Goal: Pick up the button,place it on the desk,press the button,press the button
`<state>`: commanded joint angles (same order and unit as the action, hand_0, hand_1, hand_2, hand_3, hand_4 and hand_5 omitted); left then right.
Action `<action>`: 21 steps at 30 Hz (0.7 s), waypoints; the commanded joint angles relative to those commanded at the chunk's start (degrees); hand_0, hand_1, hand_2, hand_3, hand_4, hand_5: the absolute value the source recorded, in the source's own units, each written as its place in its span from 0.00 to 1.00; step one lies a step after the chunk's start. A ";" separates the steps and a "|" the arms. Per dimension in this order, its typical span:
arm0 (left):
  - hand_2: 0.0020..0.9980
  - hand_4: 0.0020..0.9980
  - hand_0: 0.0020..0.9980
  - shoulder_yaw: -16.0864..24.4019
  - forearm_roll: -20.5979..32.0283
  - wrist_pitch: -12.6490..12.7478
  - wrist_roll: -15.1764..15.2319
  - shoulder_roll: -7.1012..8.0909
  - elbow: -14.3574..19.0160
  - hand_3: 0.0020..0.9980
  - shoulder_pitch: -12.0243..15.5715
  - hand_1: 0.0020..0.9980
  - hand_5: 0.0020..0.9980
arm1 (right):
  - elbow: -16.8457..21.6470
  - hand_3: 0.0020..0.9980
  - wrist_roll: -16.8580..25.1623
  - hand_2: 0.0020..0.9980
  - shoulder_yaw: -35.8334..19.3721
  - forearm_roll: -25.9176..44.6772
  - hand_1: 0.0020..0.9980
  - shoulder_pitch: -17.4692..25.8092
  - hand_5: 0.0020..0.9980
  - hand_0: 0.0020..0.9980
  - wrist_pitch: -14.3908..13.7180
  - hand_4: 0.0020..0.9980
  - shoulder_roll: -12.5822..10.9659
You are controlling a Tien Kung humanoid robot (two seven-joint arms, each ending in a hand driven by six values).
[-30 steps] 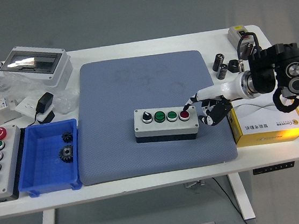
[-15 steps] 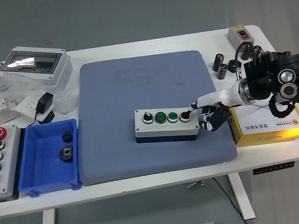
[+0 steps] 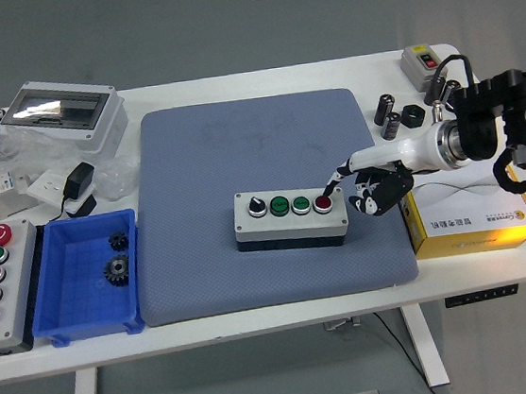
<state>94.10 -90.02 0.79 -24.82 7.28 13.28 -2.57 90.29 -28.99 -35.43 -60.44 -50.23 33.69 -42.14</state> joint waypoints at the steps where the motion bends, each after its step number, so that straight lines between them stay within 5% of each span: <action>1: 0.57 0.64 0.67 -0.02 0.05 0.02 0.04 -0.04 -0.01 0.59 0.02 0.63 0.23 | -0.08 0.87 -0.04 0.24 -2.38 -1.42 0.10 1.38 0.09 0.03 -0.36 0.15 0.49; 7: 0.57 0.64 0.67 -0.56 0.82 0.10 0.31 -0.78 -0.14 0.59 0.52 0.63 0.23 | -0.32 0.85 3.75 0.24 -15.28 -12.78 0.10 11.05 0.09 0.03 -7.45 0.15 7.72; 12: 0.57 0.64 0.67 -1.26 2.01 0.31 0.81 -1.48 -0.32 0.59 1.26 0.63 0.23 | -0.69 0.85 12.79 0.24 -27.32 -20.41 0.10 21.60 0.09 0.03 -18.81 0.15 15.76; 18: 0.57 0.64 0.67 -2.12 3.84 0.58 2.14 -1.00 -0.83 0.59 0.85 0.63 0.23 | -2.79 0.83 23.97 0.24 -39.44 -14.67 0.09 31.85 0.12 0.04 -31.22 0.19 20.98; 19: 0.57 0.64 0.67 -2.23 4.04 0.58 2.32 -0.97 -0.91 0.59 0.76 0.63 0.23 | -3.11 0.78 25.63 0.30 -41.10 -13.41 0.10 33.35 0.26 0.05 -32.93 0.42 21.32; 21: 0.57 0.64 0.67 -2.52 4.49 0.58 2.59 -0.97 -1.03 0.59 0.62 0.63 0.23 | -3.83 0.78 28.97 0.30 -44.42 -10.77 0.10 36.43 0.26 0.05 -36.25 0.42 21.88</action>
<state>91.58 -85.54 1.37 -22.23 6.30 12.25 -1.95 86.46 -0.02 -79.85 -71.22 -13.81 -2.56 -20.25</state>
